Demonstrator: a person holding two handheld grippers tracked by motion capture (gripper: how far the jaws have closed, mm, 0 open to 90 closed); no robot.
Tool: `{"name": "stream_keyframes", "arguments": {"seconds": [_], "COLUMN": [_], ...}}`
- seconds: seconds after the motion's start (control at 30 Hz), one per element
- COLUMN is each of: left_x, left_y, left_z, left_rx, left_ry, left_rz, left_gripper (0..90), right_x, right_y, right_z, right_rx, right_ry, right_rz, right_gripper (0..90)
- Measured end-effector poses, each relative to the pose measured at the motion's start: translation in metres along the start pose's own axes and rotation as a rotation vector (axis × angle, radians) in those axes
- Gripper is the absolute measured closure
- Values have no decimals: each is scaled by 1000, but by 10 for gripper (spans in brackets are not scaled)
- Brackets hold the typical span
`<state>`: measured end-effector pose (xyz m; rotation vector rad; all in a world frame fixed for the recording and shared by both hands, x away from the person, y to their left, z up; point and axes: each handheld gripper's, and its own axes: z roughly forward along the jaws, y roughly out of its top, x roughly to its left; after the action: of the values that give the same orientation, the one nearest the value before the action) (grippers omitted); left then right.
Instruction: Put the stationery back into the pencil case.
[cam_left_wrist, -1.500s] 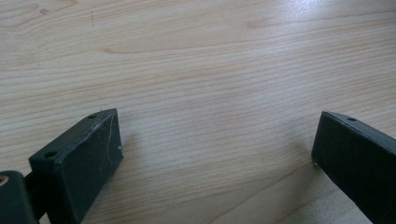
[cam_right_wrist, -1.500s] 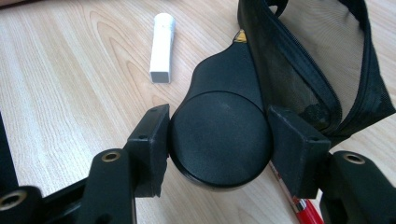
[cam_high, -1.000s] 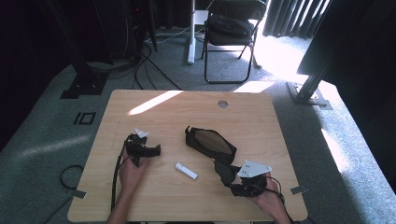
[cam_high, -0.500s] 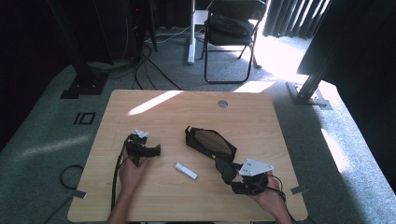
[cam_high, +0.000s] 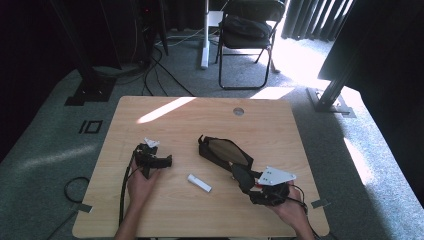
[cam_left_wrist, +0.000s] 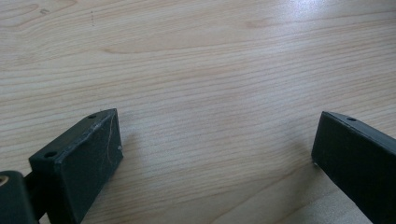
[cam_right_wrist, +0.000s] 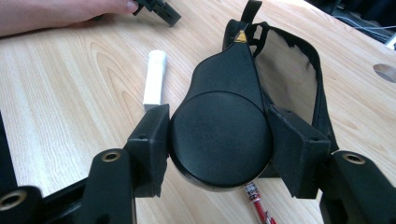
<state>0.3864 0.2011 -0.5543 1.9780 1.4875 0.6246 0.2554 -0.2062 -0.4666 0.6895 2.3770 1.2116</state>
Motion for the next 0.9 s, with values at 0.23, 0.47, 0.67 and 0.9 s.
{"name": "stream_keyframes", "arguments": {"seconds": [0.23,0.47,0.67,0.9], "left_x": [0,0,0,0], "left_y": [0,0,0,0], "left_z": [0,0,0,0], "left_rx": [0,0,0,0], "left_ry": [0,0,0,0], "left_rz": [0,0,0,0], "left_gripper": [19,19,19,20], "right_x": [-5,-11,-15,-16], "right_y": [3,6,8,11], "right_z": [-1,-1,-3,-2], "right_rx": [-10,-20,-28,-34], "right_ry": [-9,-17,-28,-33], "right_rz": [4,6,10,6], "right_gripper": [418,418,418,418]}}
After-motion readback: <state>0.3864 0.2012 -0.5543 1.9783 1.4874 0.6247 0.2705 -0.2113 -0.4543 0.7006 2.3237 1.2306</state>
